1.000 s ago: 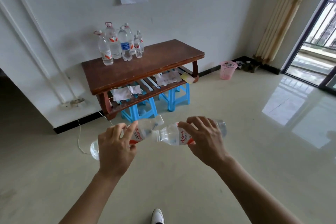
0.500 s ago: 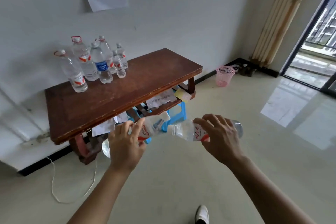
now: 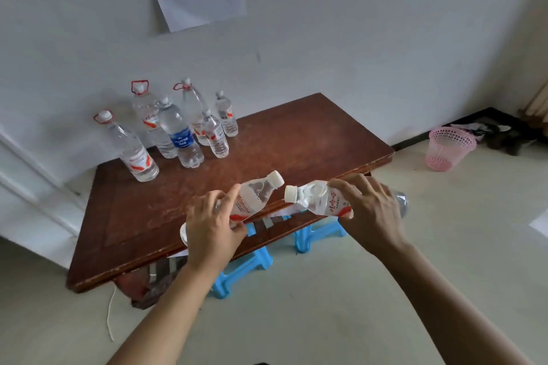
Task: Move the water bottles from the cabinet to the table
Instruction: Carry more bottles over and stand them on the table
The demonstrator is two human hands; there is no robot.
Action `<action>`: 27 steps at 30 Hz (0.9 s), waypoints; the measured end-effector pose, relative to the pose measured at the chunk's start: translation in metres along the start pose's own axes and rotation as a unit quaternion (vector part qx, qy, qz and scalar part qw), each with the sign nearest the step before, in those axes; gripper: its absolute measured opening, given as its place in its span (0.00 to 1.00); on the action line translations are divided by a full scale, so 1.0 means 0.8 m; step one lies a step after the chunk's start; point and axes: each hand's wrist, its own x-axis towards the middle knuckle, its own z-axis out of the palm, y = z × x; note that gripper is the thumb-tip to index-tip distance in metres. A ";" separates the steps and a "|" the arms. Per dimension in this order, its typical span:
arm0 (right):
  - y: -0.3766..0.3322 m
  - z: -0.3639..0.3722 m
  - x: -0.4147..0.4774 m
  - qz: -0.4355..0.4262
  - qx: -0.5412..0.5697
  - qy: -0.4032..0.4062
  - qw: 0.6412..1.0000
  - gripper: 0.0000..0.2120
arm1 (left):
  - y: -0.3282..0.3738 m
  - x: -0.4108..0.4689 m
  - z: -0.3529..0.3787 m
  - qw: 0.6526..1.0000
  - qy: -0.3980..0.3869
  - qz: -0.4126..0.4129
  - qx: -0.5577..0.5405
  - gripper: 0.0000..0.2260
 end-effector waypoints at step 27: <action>0.101 0.380 0.535 0.119 0.221 -0.063 0.966 0.33 | -0.197 0.417 0.404 0.898 0.000 -0.347 -0.272 0.32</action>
